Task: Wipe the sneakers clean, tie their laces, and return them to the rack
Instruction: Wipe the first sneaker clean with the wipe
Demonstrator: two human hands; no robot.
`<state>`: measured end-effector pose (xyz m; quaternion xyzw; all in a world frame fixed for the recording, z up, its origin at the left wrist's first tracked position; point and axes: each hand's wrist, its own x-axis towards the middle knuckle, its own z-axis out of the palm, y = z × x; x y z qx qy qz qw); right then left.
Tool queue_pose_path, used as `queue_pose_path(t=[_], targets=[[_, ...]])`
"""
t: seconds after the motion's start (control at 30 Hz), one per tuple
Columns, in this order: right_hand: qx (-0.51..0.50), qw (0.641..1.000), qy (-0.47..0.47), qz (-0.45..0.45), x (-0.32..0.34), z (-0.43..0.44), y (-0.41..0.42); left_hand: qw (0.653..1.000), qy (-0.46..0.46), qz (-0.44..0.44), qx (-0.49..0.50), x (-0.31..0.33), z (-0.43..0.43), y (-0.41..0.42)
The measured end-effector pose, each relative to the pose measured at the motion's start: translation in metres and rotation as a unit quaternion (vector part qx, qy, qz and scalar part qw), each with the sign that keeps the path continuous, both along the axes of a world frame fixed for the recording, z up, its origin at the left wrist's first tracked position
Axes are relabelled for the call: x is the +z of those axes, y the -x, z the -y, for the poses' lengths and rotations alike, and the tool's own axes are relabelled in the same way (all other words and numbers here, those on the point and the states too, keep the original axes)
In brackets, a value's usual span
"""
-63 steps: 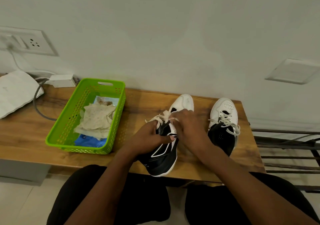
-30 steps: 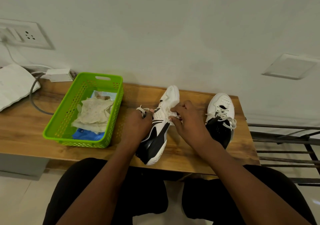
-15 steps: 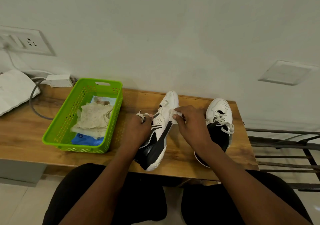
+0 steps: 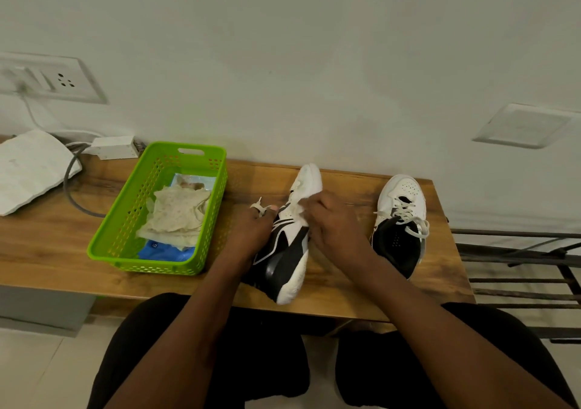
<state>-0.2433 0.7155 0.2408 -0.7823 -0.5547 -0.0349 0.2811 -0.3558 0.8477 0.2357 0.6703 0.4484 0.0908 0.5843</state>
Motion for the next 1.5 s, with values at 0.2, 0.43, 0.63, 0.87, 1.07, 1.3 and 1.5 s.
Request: queue_pose_path(t=[0.2, 0.43, 0.63, 0.87, 1.07, 1.3, 1.5], targets=[[0.009, 0.997, -0.035, -0.062, 0.011, -0.004, 0.023, 0.998, -0.03, 0.034, -0.049, 0.0, 0.004, 0.0], [-0.002, 1.0, 0.022, -0.022, 0.007, -0.007, -0.008, 0.994, -0.004, 0.071, -0.081, 0.016, 0.02, -0.001], [-0.089, 0.993, 0.077, -0.015, 0.012, -0.007, -0.011, 0.993, 0.04, 0.061, -0.089, 0.009, 0.015, -0.001], [0.072, 0.991, -0.013, -0.115, 0.027, 0.022, 0.056, 0.998, 0.053, 0.036, -0.007, 0.005, 0.006, -0.001], [0.023, 0.997, -0.003, -0.071, 0.025, 0.004, 0.015, 0.974, 0.204, 0.087, -0.043, 0.014, 0.003, -0.002], [0.176, 0.984, 0.02, -0.029, 0.027, 0.012, 0.072, 0.976, 0.195, 0.094, -0.028, 0.02, 0.005, -0.004], [0.106, 0.992, -0.038, 0.056, 0.032, 0.008, 0.043, 0.98, 0.15, 0.122, -0.038, 0.027, 0.001, -0.014]])
